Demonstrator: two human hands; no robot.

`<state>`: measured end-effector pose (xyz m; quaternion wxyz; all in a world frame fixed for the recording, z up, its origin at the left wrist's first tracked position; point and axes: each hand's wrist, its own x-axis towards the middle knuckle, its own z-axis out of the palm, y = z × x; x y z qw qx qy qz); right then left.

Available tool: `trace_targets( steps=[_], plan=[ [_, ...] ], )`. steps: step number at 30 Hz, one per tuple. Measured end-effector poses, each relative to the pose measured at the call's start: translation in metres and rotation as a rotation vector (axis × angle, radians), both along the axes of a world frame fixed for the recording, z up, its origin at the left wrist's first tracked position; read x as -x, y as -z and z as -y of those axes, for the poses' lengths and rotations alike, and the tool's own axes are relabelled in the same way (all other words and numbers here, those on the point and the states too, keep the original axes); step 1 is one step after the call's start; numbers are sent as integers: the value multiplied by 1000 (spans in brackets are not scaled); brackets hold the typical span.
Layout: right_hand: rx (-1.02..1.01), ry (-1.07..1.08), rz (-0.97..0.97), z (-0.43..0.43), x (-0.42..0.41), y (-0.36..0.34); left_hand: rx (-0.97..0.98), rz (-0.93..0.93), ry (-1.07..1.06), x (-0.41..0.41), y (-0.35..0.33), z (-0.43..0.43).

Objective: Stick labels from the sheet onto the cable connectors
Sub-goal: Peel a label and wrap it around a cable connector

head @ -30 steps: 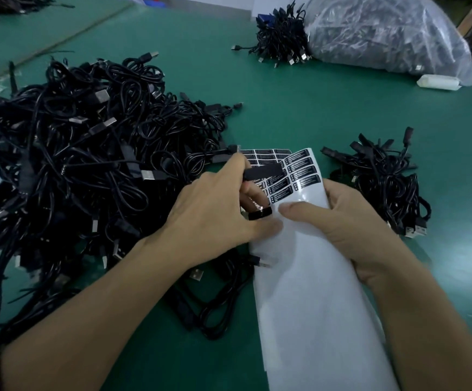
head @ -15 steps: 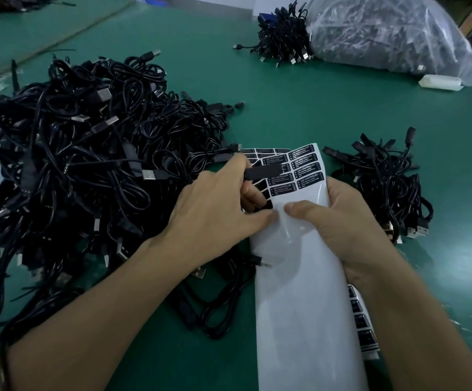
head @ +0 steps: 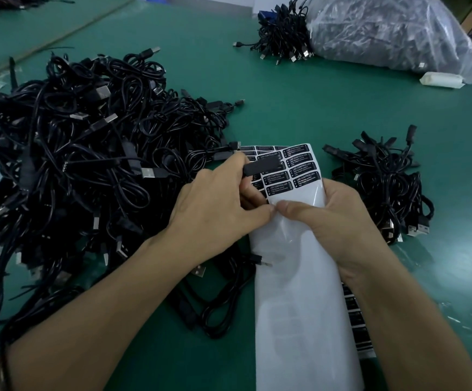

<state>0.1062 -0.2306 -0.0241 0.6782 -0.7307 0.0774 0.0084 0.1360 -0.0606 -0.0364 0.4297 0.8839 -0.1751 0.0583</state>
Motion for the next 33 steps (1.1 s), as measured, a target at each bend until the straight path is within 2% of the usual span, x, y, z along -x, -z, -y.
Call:
trace_targets(
  steps=[11,26,28,33],
  plan=[
    [-91,-37,-9,-2,3,-2,6,-66,-66,1,-5,3],
    [-109,52,-26,-4,3,-4,-4,0,-135,1,-3,7],
    [-44,102,-16,-5,3,-4,18,3,-138,1,-3,6],
    [476,221,91,0,4,0,116,5,-167,1,-6,3]
  ],
)
